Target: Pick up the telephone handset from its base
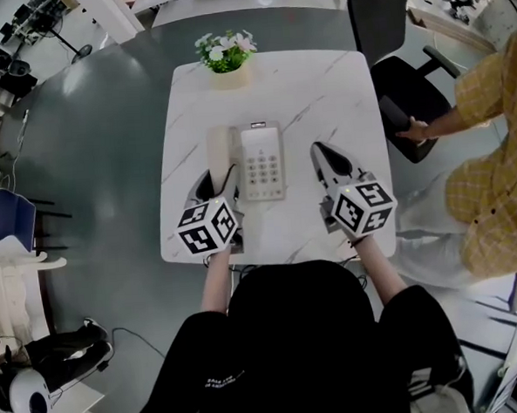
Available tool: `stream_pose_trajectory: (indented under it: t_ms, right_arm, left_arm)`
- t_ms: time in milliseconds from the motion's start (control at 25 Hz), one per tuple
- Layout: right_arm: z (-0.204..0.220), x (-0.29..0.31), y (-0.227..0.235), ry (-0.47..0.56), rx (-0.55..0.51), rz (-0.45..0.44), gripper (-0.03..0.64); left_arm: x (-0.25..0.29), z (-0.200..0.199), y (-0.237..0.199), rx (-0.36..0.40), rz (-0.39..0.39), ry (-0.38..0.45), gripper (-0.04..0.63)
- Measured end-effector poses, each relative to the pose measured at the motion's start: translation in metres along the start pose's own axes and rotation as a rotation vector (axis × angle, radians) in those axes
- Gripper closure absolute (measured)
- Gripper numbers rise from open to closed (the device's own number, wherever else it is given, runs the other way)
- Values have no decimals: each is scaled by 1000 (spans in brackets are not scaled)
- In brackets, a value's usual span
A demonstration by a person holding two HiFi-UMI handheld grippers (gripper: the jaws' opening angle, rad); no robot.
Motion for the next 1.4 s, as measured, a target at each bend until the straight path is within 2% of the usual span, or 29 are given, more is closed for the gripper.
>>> stream_pose_trajectory:
  t_ms: [400, 1120, 1400]
  right_arm:
    - [-24, -14, -5, 79, -14, -24, 626]
    - [-57, -30, -10, 225, -23, -48, 626]
    - [-68, -43, -8, 289, -23, -37, 626]
  left_arm:
    - [-43, -26, 9, 8, 23, 145, 388]
    - [-85, -55, 19, 47, 86, 341, 388]
    - [-97, -59, 23, 59, 99, 393, 388]
Point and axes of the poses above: the fingertips, and each gripper's own axes: x forward along the fingers, y to its right, z out of its underside, the point moved 9 cm from there along -x, backward along the fingers, and after that the axes turned 12 degrees about z, right-handed, at the moved point
